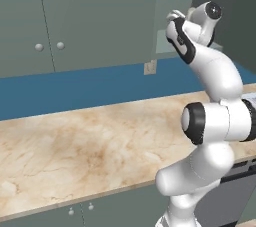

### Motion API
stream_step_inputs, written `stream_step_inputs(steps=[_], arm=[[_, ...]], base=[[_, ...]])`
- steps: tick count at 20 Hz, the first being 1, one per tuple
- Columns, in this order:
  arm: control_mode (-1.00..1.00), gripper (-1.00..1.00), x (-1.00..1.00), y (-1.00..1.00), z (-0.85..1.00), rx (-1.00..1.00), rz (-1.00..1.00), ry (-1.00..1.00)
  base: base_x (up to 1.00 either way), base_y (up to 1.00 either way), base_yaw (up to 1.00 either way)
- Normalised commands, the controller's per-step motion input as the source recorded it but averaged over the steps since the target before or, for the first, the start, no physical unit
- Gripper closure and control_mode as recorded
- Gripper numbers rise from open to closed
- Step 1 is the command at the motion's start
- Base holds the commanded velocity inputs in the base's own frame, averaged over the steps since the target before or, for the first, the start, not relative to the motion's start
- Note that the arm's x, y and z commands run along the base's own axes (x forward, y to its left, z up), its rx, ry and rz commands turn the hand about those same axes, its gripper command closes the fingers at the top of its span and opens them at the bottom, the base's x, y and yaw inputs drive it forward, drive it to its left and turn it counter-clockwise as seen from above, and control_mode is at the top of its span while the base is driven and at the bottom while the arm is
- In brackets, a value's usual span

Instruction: Organize the utensils by type. Pick up the wooden spoons from the counter and place them in the open cabinet. Then pick up the metallic utensils from the counter and place them in the open drawer.

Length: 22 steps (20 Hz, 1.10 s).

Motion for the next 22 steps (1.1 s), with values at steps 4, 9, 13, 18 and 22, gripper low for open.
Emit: stream_step_inputs(steps=[4,9,13,18,22], arm=[[-1.0,1.0,0.26,0.0,0.0,0.02,0.0,0.0],[-1.0,1.0,0.2,0.0,0.0,0.01,0.0,0.0],[-1.0,-1.0,0.18,0.0,-0.01,0.0,0.0,0.0],[-1.0,-1.0,0.0,-0.12,0.0,0.0,0.0,0.01],[-1.0,-1.0,-0.05,-0.07,0.0,0.0,0.0,0.01]], base=[[0.0,0.0,0.0],[0.0,0.0,0.0],[0.0,0.0,0.0],[0.0,0.0,0.0],[0.0,0.0,0.0]])
